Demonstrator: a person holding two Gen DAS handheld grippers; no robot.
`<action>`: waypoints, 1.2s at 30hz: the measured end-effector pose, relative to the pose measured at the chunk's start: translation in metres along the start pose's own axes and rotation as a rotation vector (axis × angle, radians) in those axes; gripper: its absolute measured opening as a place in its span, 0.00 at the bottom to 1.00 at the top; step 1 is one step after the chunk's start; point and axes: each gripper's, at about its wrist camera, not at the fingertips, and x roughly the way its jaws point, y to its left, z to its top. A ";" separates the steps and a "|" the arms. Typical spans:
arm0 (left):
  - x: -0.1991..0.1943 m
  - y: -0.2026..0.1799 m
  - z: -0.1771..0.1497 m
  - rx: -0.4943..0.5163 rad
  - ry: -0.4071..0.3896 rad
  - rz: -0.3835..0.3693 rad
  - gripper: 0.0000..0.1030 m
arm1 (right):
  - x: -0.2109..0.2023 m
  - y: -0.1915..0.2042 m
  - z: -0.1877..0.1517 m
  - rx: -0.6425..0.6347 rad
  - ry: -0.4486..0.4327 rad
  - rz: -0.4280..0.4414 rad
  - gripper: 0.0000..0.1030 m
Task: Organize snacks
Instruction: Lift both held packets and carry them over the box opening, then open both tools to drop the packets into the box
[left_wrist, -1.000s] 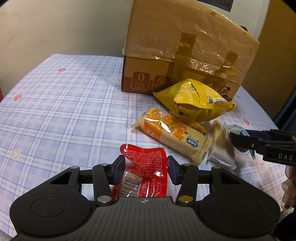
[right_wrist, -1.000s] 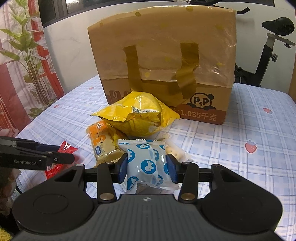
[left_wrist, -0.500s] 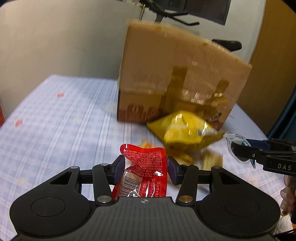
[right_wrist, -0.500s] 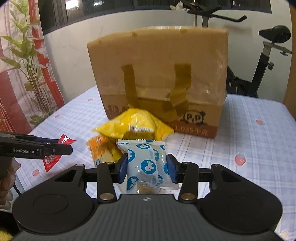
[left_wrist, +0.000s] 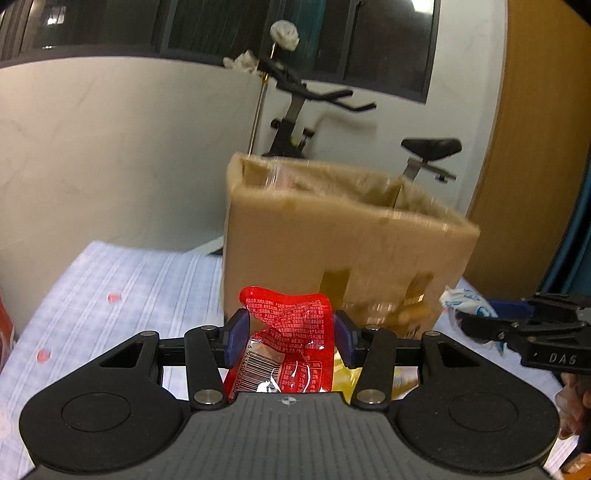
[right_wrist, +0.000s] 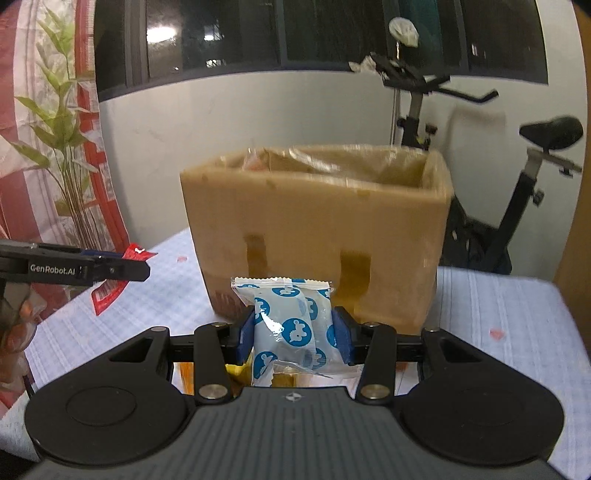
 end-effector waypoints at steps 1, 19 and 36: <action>0.000 -0.001 0.005 -0.003 -0.008 -0.006 0.50 | 0.000 0.000 0.005 -0.007 -0.008 0.001 0.45; 0.021 -0.023 0.107 0.039 -0.114 -0.056 0.50 | 0.016 -0.018 0.094 -0.096 -0.148 -0.032 0.45; 0.160 -0.043 0.141 0.051 0.081 -0.078 0.50 | 0.129 -0.082 0.131 0.040 0.069 -0.082 0.45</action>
